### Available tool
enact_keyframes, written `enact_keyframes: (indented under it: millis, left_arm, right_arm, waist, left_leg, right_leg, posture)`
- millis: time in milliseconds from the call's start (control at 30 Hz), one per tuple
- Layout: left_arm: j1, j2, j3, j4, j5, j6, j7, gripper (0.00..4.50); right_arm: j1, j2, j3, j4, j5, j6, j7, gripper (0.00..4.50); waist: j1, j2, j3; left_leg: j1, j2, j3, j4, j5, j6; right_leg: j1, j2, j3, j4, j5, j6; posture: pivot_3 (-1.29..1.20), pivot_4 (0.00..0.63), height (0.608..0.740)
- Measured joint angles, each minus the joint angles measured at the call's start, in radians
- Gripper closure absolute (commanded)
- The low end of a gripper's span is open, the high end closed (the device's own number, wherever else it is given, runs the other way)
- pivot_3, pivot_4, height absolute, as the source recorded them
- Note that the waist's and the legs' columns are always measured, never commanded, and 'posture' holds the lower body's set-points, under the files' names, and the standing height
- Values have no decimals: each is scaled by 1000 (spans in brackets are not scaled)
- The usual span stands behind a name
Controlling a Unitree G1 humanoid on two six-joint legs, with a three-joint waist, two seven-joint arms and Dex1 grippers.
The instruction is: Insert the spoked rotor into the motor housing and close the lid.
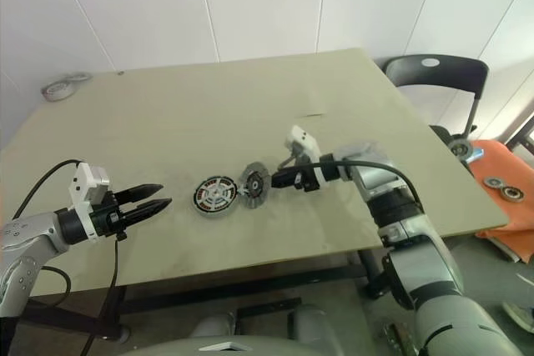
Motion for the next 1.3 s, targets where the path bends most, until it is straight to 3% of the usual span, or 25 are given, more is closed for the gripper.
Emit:
enact_keyframes:
  millis: [467, 800, 1300]
  left_arm:
    - [-11, -7, 1, 9, 2, -18, 23, 2237]
    - [9, -14, 7, 5, 2, -19, 52, 2237]
    - [30, -14, 29, -16, -1, -19, 73, 2237]
  right_arm:
    - [-115, 20, 117, -1, 14, 13, 146, 4479]
    - [-223, 148, 151, 146, -32, -104, 135, 4479]
    - [-260, 272, 152, 254, -90, -174, 91, 4479]
  waist:
    - [-1, 0, 0]
    - [0, 0, 0]
    - [-1, 0, 0]
  left_leg:
    - [-1, 0, 0, 0, 0, 0]
    - [-2, 0, -1, 0, 0, 0]
    - [-1, 0, -1, 0, 0, 0]
  right_leg:
    - [-2, 0, 0, 0, 0, 0]
    - [-2, 0, 0, 0, 0, 0]
    - [-2, 0, 0, 1, 1, 0]
  posture:
    - [0, 0, 740]
    - [0, 0, 740]
    - [0, 0, 740]
